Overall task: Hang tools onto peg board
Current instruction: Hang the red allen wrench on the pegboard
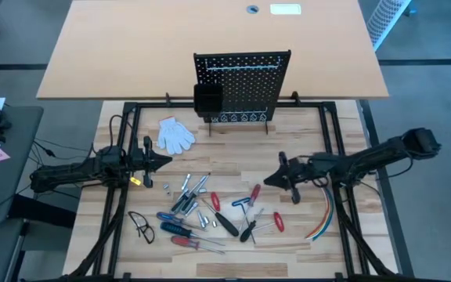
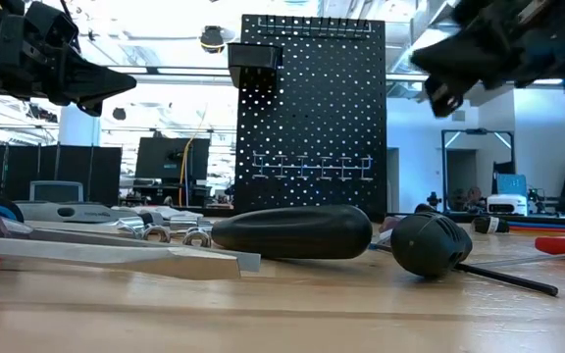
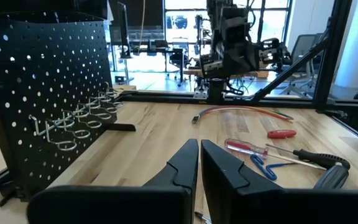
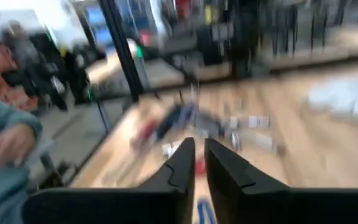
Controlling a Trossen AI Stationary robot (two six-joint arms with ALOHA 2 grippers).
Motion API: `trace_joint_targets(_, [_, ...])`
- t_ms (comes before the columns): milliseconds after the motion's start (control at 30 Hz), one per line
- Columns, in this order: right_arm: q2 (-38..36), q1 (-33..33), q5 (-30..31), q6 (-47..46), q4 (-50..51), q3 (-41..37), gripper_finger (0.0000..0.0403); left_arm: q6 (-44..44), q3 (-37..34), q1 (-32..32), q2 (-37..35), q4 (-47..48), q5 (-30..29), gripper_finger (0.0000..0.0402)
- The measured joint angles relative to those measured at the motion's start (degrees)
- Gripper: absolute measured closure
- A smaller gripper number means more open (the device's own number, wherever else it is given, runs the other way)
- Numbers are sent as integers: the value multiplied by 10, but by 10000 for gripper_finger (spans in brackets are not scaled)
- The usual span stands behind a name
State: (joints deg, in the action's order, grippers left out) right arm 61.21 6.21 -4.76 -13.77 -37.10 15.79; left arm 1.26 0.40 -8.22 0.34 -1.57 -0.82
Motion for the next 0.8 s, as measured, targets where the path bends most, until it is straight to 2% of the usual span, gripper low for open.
trace_joint_targets(167, [40, -23, -59, -10, 228, 97, 286, 0, 0, 0, 0, 0, 0, 385])
trace_joint_targets(300, [76, -31, -100, 31, 338, 159, 228, 0, 0, 0, 0, 0, 0, 385])
trace_joint_targets(500, [139, -44, -112, 128, 345, 179, 160, 0, 0, 0, 0, 0, 0, 385])
trace_joint_targets(667, [198, -67, -117, 187, 315, 178, 154, 0, 0, 0, 0, 0, 0, 385])
trace_joint_targets(800, [222, -86, -118, 197, 274, 195, 158, 0, 0, 0, 0, 0, 0, 385])
